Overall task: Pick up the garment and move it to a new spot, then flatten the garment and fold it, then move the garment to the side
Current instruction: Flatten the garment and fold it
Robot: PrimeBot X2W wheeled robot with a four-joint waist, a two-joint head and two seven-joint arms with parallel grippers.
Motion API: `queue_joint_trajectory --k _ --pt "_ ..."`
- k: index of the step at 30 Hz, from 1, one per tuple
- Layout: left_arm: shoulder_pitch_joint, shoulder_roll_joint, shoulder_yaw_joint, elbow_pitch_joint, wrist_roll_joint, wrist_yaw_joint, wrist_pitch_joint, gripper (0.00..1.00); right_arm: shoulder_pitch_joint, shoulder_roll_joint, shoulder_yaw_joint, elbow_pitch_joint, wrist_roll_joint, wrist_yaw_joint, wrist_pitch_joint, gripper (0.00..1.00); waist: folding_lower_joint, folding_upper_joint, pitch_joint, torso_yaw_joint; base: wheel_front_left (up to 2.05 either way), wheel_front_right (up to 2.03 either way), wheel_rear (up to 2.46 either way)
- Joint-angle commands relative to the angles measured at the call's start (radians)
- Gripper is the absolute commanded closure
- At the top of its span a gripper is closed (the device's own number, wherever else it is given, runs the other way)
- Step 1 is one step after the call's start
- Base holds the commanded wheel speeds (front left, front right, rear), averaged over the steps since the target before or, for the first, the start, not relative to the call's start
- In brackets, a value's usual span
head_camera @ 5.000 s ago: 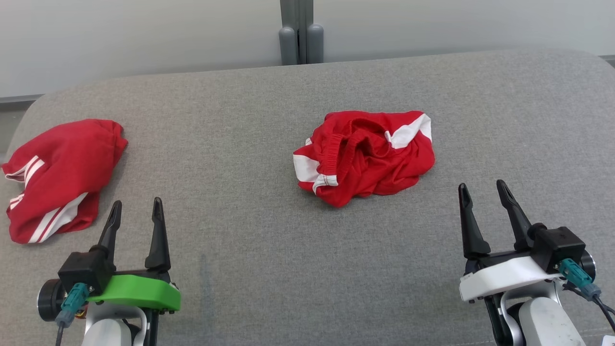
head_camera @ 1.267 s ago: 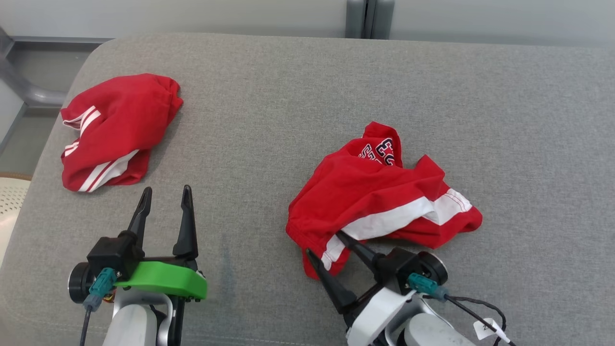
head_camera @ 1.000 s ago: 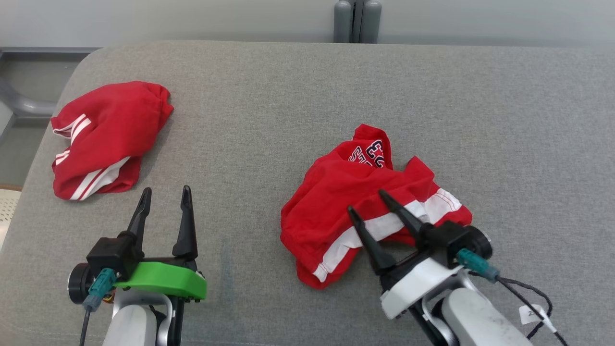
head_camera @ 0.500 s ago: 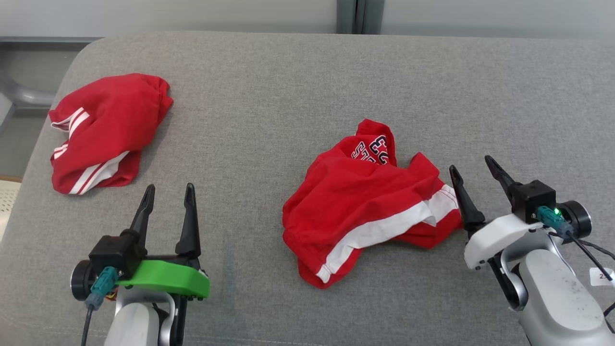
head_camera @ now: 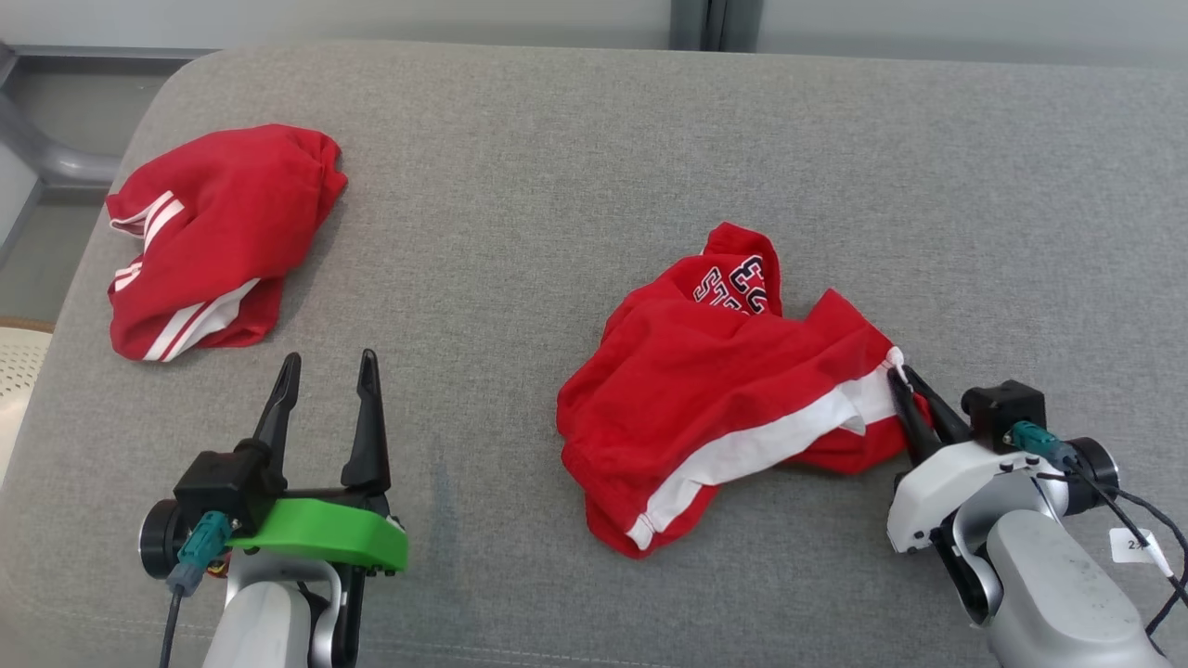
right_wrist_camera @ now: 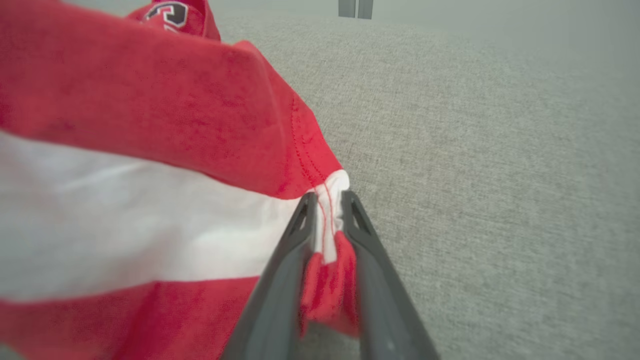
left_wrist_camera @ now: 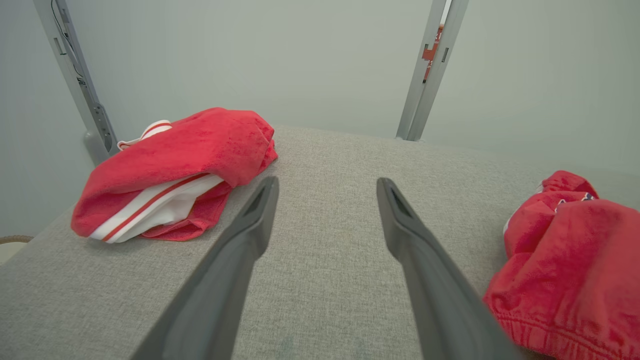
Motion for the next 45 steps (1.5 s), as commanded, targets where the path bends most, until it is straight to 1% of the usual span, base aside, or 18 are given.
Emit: queue_joint_trajectory --k 1,5,10,14,15,16,17,24,31,37,45 --pt "0.003 0.001 0.006 0.000 -0.003 0.005 -0.001 0.00 0.003 -0.004 -0.014 -0.015 0.009 -0.001 -0.003 1.00 0.0000 -0.0001 -0.007 -0.010 0.00 0.00 0.00" --pt "0.008 0.001 0.008 0.003 0.002 0.002 -0.001 0.00 0.037 -0.008 -0.051 -0.066 0.013 -0.001 -0.003 1.00 0.0000 -0.0001 -0.019 -0.029 0.00 0.00 0.00" --pt "0.015 0.001 0.014 0.004 0.006 -0.002 -0.001 0.00 0.104 -0.002 -0.113 -0.164 0.019 -0.001 -0.003 1.00 0.0000 -0.0001 -0.032 -0.051 0.00 0.00 0.00" --pt "0.021 0.002 0.015 0.006 0.006 -0.004 -0.001 0.00 0.158 0.015 -0.143 -0.208 0.009 -0.001 -0.003 1.00 0.0000 -0.0001 -0.038 -0.066 0.00 0.00 0.00" --pt "0.022 0.002 0.015 0.006 0.007 -0.005 -0.001 0.00 0.164 0.015 -0.154 -0.219 0.010 -0.001 -0.003 0.59 0.0000 -0.0001 -0.039 -0.069 0.00 0.00 0.00" --pt "0.023 0.002 0.016 0.006 0.008 -0.005 -0.001 0.00 0.170 0.018 -0.163 -0.229 0.009 -0.001 -0.003 0.25 0.0000 -0.0001 -0.039 -0.071 0.00 0.00 0.00" --pt "0.024 0.002 0.017 0.007 0.008 -0.006 -0.001 0.00 0.177 0.026 -0.173 -0.244 0.007 -0.001 -0.003 0.00 0.0000 -0.0001 -0.040 -0.074 0.00 0.00 0.00" --pt "0.024 0.002 0.022 0.011 0.019 -0.010 -0.001 0.00 0.201 0.046 -0.207 -0.367 -0.012 -0.001 -0.003 0.00 0.0000 -0.0001 -0.052 -0.091 0.00 0.00 0.00" --pt "0.038 0.002 0.020 0.016 0.029 -0.016 -0.001 0.00 0.236 0.063 -0.189 -0.498 -0.019 -0.001 -0.003 0.00 0.0000 -0.0001 -0.073 -0.107 0.00 0.00 0.00" --pt "0.060 0.002 0.031 0.016 0.032 -0.016 -0.001 0.00 0.278 0.072 -0.171 -0.577 -0.019 -0.001 -0.003 0.00 0.0000 -0.0001 -0.100 -0.132 0.00 0.00 0.00" --pt "0.081 0.002 0.059 0.008 0.048 -0.019 -0.001 0.00 0.332 0.074 -0.183 -0.634 -0.021 -0.001 -0.003 0.00 0.0000 -0.0001 -0.129 -0.161 0.00 0.00 0.00"
